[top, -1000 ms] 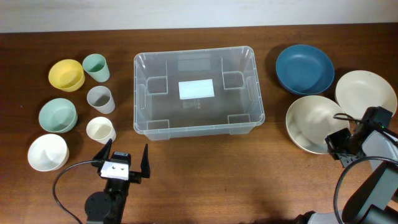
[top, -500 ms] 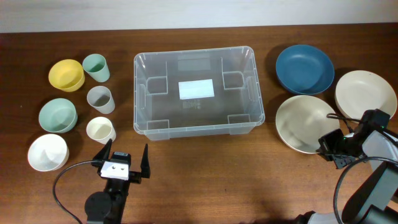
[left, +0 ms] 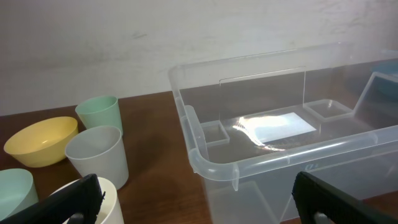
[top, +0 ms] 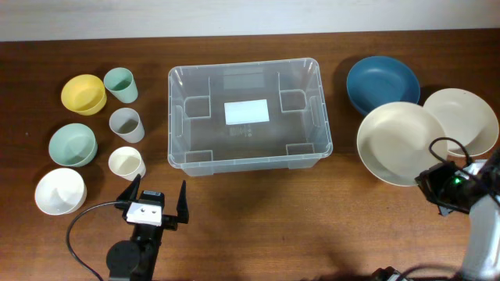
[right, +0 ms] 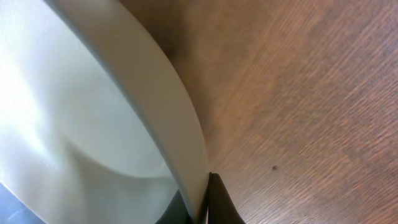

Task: Pack container
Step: 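Grasp the cream bowl rim with the right gripper and lift, then carry the cream bowl into the bin and release it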

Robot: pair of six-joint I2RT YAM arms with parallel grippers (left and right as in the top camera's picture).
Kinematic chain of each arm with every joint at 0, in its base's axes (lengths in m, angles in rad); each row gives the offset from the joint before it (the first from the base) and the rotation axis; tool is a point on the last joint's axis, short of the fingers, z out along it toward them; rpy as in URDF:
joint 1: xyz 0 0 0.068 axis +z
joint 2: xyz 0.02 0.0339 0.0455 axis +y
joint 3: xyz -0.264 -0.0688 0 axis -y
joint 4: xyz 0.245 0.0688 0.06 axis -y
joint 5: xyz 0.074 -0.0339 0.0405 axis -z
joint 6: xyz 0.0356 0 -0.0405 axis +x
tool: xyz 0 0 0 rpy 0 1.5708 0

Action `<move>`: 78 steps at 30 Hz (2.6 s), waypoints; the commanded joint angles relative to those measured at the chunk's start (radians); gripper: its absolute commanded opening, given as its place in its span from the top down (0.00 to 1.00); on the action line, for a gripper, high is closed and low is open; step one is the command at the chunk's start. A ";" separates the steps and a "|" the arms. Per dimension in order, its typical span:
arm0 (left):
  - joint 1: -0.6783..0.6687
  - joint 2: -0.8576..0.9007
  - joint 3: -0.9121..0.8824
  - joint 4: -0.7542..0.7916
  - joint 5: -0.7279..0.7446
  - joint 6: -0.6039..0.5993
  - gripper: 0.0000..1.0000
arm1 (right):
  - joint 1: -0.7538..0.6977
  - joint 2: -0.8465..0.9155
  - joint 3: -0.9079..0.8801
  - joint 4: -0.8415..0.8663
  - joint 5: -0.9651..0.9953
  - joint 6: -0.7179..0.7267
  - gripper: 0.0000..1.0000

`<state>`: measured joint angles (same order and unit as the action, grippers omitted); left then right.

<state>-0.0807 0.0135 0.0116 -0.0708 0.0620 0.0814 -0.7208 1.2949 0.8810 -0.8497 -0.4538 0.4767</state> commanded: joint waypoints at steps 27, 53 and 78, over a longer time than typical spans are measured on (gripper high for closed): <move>0.007 -0.008 -0.003 -0.006 -0.007 -0.013 0.00 | 1.111 0.017 0.275 0.480 0.164 0.378 0.96; 0.007 -0.008 -0.003 -0.006 -0.006 -0.013 0.00 | 1.220 0.509 0.356 0.626 0.283 0.401 0.96; 0.007 -0.008 -0.003 -0.006 -0.007 -0.013 0.00 | 1.225 0.610 0.356 0.630 0.269 0.441 0.66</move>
<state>-0.0807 0.0128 0.0116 -0.0711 0.0551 0.0814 0.4934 1.8938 1.2102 -0.2276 -0.1768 0.9134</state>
